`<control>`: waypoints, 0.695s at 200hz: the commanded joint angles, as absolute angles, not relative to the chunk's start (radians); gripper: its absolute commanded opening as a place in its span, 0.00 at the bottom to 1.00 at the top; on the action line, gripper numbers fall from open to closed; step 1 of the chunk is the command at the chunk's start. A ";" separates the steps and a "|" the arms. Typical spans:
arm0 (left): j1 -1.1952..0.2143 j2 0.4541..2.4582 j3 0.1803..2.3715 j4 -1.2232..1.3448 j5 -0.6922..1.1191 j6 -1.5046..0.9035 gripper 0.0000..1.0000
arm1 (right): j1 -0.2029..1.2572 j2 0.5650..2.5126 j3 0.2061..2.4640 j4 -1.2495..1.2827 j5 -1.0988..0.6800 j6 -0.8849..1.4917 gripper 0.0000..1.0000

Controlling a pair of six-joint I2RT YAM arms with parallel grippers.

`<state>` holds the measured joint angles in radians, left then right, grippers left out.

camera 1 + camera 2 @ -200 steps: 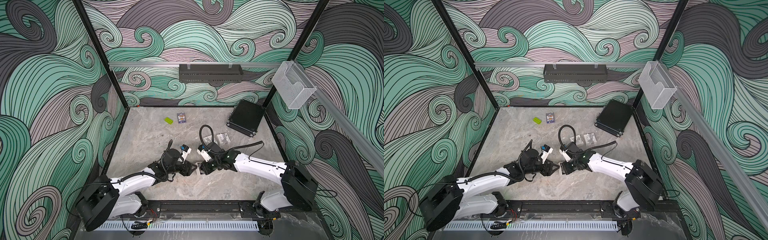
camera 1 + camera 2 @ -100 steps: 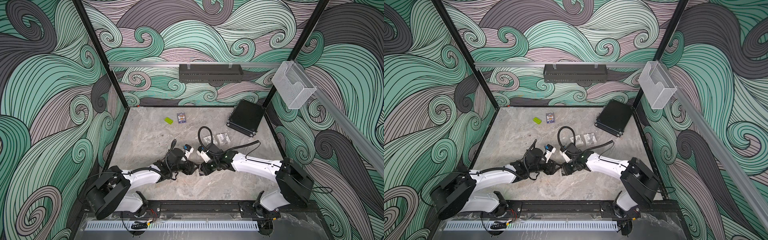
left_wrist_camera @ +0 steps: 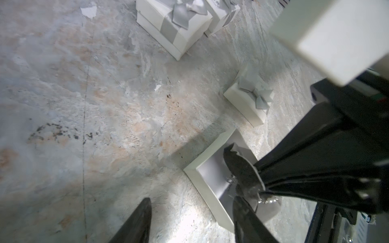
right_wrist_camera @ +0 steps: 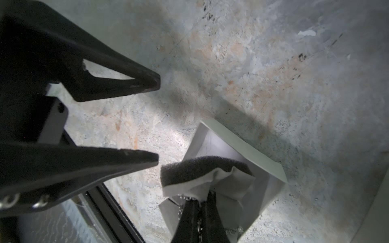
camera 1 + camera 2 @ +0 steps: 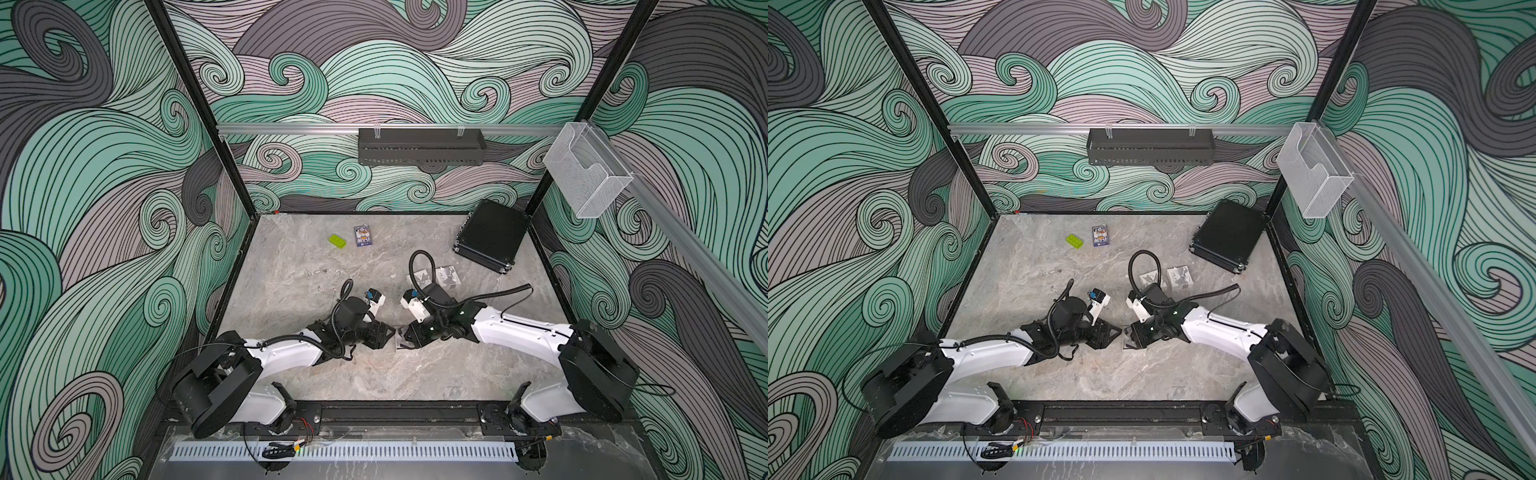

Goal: Take the necklace out of the lift-off lid jewelry box
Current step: Take out the inner lining from the jewelry box.

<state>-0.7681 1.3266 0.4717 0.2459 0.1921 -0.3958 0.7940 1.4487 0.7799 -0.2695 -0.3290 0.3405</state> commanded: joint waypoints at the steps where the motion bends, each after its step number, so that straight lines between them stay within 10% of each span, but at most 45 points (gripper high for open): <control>1: -0.774 1.263 0.486 0.203 0.165 -0.388 0.60 | 0.759 1.378 0.767 -0.229 -0.419 0.356 0.07; 139: -0.775 1.038 0.457 0.262 0.426 -0.328 0.60 | 0.664 1.122 0.835 -0.276 -0.636 0.398 0.11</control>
<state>-0.7681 1.0641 0.4561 0.2199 0.3679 -0.3405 0.6727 1.1553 0.8047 -0.2588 -0.5968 0.3836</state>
